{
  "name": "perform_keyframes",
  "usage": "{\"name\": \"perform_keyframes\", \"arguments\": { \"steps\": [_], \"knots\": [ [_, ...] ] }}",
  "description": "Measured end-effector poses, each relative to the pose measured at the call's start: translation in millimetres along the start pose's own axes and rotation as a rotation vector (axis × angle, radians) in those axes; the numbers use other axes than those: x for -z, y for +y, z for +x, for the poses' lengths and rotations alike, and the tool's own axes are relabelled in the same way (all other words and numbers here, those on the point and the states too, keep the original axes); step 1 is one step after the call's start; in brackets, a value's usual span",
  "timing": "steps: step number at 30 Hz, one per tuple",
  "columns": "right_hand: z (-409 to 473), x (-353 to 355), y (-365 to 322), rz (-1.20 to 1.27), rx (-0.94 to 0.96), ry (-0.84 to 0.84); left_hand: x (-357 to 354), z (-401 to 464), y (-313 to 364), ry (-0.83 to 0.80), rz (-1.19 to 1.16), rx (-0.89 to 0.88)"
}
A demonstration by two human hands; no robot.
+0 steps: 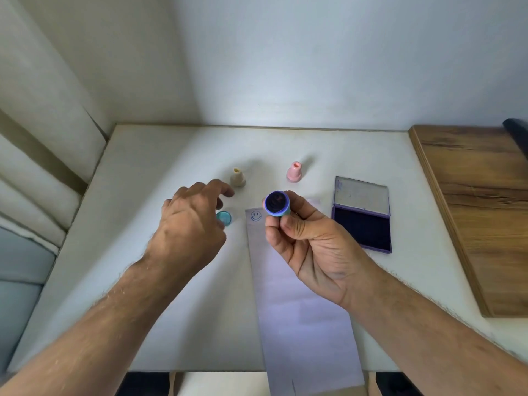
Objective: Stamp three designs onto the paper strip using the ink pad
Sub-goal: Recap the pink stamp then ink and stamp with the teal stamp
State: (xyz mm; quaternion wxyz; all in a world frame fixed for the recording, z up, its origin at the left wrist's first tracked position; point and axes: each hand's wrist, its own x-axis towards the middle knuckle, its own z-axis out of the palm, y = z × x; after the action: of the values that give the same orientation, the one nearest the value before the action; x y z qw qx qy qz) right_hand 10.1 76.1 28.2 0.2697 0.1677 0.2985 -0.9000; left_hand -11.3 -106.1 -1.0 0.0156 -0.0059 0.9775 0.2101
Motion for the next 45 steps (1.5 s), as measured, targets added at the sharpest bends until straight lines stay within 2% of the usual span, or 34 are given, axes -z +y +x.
{"name": "perform_keyframes", "arguments": {
  "steps": [3, 8, 17, 19, 22, 26, 28, 36, 40, 43, 45],
  "knots": [
    [-4.4, 2.1, -1.3, -0.009, 0.002, -0.018, 0.6, 1.3, 14.8, 0.088, -0.07, -0.071],
    [-13.1, 11.5, -8.9, -0.094, 0.022, 0.01, -1.8, 1.0, 44.5, 0.112, -0.157, -0.136],
    [-26.2, 45.2, -45.9, -0.132, 0.225, 0.305, -20.5, -10.3, 82.2, 0.007, -0.164, -0.222],
    [-28.0, 56.9, -57.5, -0.332, 0.303, 0.444, -22.2, -11.2, 84.0, -0.018, -0.152, -0.222],
    [-33.2, 74.8, -74.2, -0.819, 0.419, 0.644, -24.4, -10.9, 85.3, -0.018, -0.142, -0.22],
    [-38.1, 88.5, -80.3, -1.319, 0.525, 0.776, -28.4, -9.2, 87.3, -0.013, -0.147, -0.225],
    [-40.5, 90.1, -79.5, -1.481, 0.569, 0.798, -31.1, -9.3, 86.7, -0.021, -0.135, -0.234],
    [-39.1, 85.4, -72.7, -1.717, 0.474, 0.715, -34.3, -8.4, 82.7, -0.048, -0.108, -0.235],
    [-34.0, 82.6, -78.4, -1.667, 0.373, 0.724, -30.8, -9.3, 81.1, -0.043, -0.108, -0.223],
    [-30.6, 79.6, -81.5, -1.778, 0.327, 0.702, -28.5, -11.2, 80.3, -0.033, -0.115, -0.22],
    [-29.2, 76.5, -84.1, -1.738, 0.24, 0.697, -28.1, -10.4, 78.3, -0.029, -0.114, -0.218]
  ]
}}
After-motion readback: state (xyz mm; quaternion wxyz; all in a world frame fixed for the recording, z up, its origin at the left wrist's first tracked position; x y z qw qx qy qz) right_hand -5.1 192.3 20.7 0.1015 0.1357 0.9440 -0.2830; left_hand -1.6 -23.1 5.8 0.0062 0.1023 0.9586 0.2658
